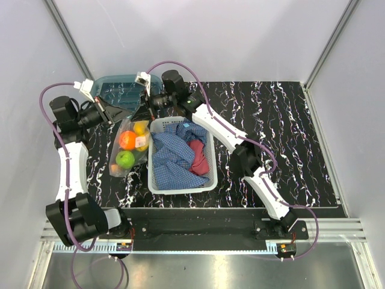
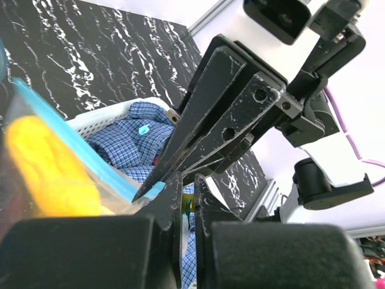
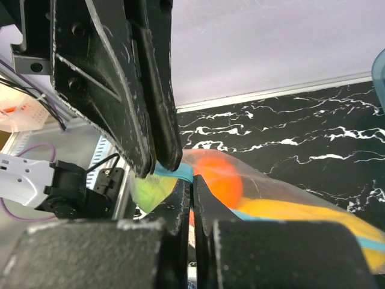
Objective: Open the zip-top bag and remove the fake food
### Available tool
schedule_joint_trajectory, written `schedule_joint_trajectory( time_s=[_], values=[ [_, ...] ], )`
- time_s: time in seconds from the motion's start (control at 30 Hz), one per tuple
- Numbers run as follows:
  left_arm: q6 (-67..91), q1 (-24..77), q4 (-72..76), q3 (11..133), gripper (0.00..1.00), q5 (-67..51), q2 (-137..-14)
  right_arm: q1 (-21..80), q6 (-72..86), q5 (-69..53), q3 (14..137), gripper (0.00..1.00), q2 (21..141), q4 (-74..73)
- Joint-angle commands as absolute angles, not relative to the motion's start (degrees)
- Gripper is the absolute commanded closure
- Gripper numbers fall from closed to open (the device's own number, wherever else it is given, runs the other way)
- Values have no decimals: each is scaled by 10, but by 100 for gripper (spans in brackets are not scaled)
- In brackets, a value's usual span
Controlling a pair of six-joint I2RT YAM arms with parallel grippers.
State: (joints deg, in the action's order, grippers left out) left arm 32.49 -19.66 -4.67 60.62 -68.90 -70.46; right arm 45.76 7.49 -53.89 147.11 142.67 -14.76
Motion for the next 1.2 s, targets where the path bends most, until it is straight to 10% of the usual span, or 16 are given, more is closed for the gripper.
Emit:
schedule_joint_trajectory(
  time_s=[0.0,0.07,0.2,0.83,1.0,1.17],
  values=[
    [280,-192,-105,651,91,-671,-698,461,113,-555,1483,100,1403,-89],
    [260,-192,-120,656,85,-650,-693,461,122,-555,1481,100,1398,-89],
    [215,-193,-177,656,19,-545,-657,461,126,-540,1457,100,1382,-89],
    [142,-193,-242,603,53,-491,-590,447,150,-530,1467,100,1383,-89],
    [134,-187,-247,609,89,-494,-600,447,160,-533,1471,100,1383,-89],
    [133,-186,-249,622,73,-481,-618,447,173,-539,1477,100,1381,-88]
  ],
)
